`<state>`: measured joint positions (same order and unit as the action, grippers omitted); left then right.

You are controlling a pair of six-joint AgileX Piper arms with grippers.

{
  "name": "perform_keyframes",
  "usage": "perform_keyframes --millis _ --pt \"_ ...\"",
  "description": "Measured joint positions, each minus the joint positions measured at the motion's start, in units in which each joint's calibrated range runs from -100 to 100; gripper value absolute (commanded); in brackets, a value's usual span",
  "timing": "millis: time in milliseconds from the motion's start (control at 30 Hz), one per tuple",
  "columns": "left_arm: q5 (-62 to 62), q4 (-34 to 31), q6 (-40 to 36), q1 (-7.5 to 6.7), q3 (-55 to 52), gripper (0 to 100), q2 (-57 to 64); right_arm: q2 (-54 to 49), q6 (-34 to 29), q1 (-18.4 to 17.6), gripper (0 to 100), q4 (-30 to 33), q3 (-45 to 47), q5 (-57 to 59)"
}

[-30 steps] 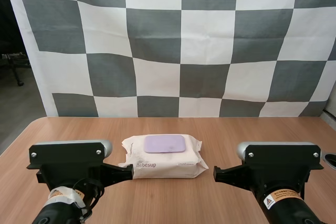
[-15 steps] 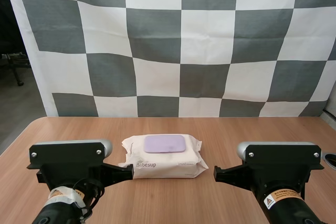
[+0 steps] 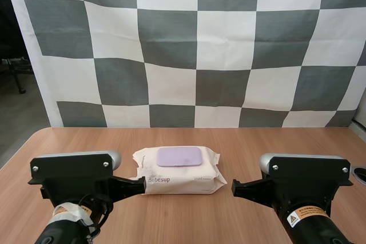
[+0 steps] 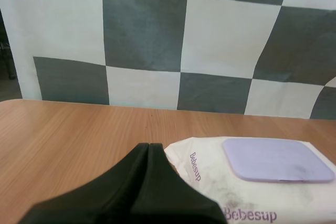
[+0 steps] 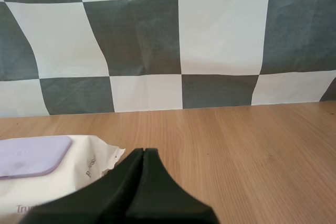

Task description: Open the wet wipes lid

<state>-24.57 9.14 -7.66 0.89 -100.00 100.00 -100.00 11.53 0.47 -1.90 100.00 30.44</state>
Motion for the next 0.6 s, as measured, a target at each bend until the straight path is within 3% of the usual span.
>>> perform_keyframes --millis 167,333,433,600 --pt "6.6 0.0 0.0 0.0 0.0 0 0.0 0.0 0.0 0.0 0 0.4 0.0 -0.6" --pt "24.6 -4.7 1.8 0.0 0.0 0 0.0 0.0 0.0 0.0 0 6.2 0.0 -16.0" --pt "33.6 -5.3 1.6 0.0 0.0 0 0.0 0.0 0.0 0.0 0 6.6 0.0 -24.3" --pt "47.2 -12.3 0.7 0.0 0.3 0 0.0 0.0 0.9 0.0 0 6.6 0.0 -38.1"
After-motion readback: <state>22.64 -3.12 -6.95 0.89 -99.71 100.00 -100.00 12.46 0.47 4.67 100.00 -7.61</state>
